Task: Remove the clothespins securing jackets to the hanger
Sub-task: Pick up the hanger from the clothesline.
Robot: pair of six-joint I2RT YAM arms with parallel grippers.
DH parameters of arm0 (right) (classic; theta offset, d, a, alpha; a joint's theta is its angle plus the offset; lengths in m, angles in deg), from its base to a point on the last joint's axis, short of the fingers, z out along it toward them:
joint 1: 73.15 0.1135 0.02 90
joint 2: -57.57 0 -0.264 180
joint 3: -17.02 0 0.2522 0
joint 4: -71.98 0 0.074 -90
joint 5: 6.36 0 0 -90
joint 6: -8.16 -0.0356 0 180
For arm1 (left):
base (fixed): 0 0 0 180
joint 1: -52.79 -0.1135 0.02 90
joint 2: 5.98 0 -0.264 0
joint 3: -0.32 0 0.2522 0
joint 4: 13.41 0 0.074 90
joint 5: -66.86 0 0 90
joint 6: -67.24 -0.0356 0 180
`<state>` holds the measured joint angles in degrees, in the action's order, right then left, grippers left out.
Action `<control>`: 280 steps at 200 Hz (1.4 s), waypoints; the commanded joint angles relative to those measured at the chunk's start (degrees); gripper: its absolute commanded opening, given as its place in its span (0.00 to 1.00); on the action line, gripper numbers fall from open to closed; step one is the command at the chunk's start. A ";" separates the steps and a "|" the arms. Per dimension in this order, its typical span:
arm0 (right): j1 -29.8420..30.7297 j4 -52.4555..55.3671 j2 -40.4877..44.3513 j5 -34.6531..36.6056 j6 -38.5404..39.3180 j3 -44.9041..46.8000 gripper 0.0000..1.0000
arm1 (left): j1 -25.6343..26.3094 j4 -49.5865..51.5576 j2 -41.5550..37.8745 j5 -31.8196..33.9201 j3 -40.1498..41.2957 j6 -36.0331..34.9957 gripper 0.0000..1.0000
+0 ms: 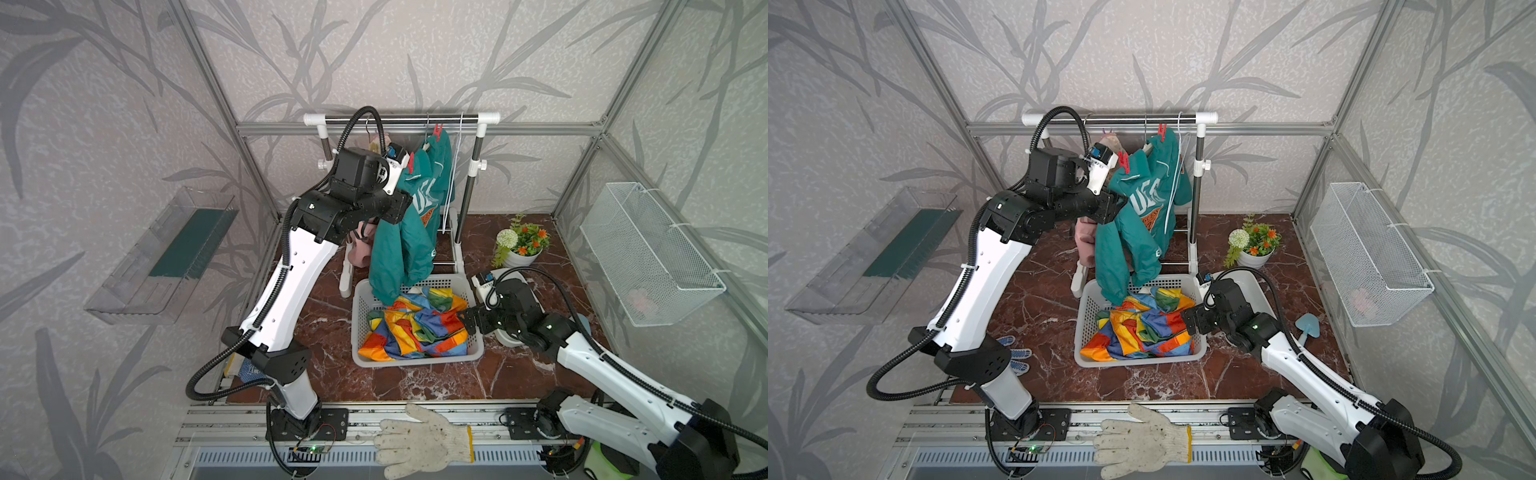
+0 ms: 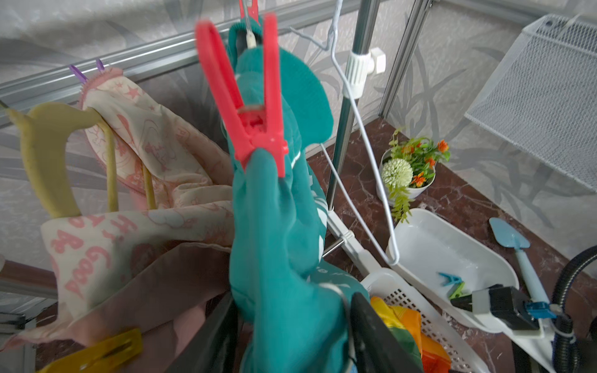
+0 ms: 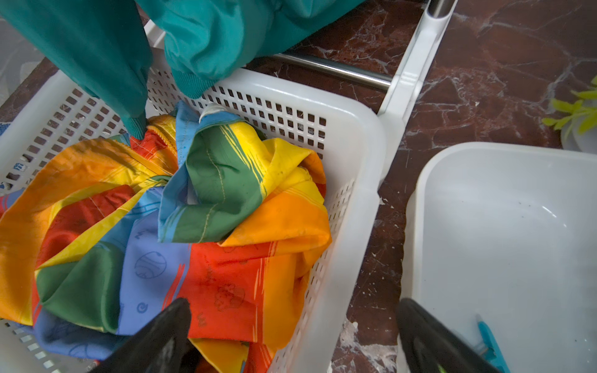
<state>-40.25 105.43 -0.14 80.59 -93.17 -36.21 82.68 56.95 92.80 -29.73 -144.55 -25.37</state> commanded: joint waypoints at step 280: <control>-0.99 3.29 1.81 1.20 0.68 0.41 0.99 | -0.01 2.75 7.43 -1.68 -10.49 -2.44 0.00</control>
<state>-40.84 107.55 0.29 81.14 -92.84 -36.19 82.57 58.41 99.71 -29.80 -153.34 -27.03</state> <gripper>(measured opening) 0.990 0.056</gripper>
